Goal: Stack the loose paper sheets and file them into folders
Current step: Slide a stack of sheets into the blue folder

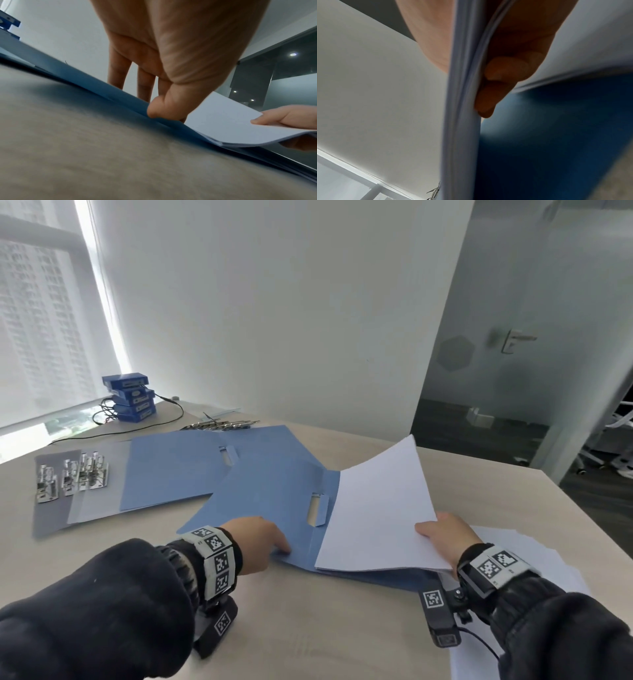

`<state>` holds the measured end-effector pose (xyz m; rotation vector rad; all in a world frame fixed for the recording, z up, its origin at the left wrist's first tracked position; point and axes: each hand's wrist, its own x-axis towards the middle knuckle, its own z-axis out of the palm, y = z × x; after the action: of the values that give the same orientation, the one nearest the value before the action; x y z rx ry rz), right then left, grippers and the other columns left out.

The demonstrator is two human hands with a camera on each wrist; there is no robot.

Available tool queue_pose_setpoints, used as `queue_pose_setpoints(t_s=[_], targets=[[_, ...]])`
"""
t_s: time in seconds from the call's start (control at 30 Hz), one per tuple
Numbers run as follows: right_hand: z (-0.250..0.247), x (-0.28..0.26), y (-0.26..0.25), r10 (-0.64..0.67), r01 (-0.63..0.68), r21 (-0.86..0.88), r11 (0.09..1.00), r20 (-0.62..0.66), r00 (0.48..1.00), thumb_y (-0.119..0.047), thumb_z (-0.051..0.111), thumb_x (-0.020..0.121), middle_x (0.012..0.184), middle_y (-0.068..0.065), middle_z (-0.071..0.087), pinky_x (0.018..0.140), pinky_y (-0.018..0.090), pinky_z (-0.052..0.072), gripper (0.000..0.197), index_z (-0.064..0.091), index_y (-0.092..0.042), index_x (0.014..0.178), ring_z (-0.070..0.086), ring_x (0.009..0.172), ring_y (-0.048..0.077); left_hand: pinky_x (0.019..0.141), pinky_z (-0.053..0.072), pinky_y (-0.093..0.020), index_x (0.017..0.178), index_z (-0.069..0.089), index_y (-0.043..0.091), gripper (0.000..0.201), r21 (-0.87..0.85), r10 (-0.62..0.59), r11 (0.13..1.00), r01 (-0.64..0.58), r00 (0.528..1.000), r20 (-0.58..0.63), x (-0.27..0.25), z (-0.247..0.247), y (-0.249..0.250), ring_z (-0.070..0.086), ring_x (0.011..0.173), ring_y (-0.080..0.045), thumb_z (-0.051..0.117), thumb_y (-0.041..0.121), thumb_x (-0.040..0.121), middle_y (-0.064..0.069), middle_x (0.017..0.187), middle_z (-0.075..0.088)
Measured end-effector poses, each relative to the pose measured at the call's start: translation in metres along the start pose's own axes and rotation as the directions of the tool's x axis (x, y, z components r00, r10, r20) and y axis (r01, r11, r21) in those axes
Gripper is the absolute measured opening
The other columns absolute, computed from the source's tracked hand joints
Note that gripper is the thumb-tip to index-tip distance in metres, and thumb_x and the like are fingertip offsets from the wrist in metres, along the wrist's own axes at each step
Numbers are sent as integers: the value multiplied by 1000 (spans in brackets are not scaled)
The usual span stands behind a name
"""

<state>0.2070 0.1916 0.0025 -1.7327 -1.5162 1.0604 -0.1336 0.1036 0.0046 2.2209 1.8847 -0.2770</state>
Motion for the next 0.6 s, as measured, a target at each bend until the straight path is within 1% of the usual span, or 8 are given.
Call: queue_pose_setpoints(t_s=[0.07,0.1,0.23,0.3,0.4,0.47,0.53,0.6], targets=[[11,-1,4,-1,1,6,1000,12,1000,-8,60,93,93,11,74,88,42,54,11,69,-11,87,70,90,35,111,41,-34,133,60,44,64,-63,-6,998,6,1000,-8,1,7,-7,51,131,-18,46,5,85,10,140,58],[16,-1,7,-3,3,14,1000,13,1000,-8,60,93,93,11,74,87,42,54,11,70,-9,89,70,90,34,111,41,-34,129,62,44,62,-90,-9,996,8,1000,-15,3,11,-12,51,131,-17,48,5,84,13,139,59],[29,2,14,-3,2,39,999,24,1000,-11,61,93,96,12,75,91,53,55,9,70,-9,92,71,90,35,110,39,-31,121,67,41,55,-163,-34,986,26,998,-44,3,15,-26,51,128,-13,51,4,84,18,136,60],[34,4,17,-4,2,39,999,42,999,-13,61,93,97,11,76,91,54,56,9,70,-10,94,72,90,34,111,38,-29,121,68,40,54,-171,-34,985,24,998,-53,3,15,-28,51,129,-13,51,3,85,19,136,60],[37,7,21,-5,3,29,1000,57,998,-12,61,95,97,11,75,93,51,55,10,69,-13,91,71,92,34,110,39,-29,121,68,41,53,-183,-40,983,27,997,-63,4,16,-29,52,128,-13,52,5,86,18,135,61],[36,8,20,0,-1,12,1000,71,997,-13,60,97,98,9,74,94,47,55,10,69,-14,92,71,95,33,109,40,-29,121,67,43,52,-216,-60,975,44,996,-69,6,17,-31,54,125,-13,55,8,85,17,133,61],[35,9,20,7,-6,-14,1000,81,997,-14,60,98,99,8,73,94,44,55,9,68,-12,97,70,96,32,108,41,-28,121,67,43,47,-279,-97,958,71,992,-82,7,17,-36,55,123,-12,63,15,84,16,131,62],[34,9,19,9,-5,-39,999,85,996,-15,59,98,99,8,72,93,42,55,8,66,-15,95,70,96,32,105,42,-26,122,67,40,43,-367,-170,922,119,979,-110,7,16,-41,55,122,-12,70,23,83,12,131,61]])
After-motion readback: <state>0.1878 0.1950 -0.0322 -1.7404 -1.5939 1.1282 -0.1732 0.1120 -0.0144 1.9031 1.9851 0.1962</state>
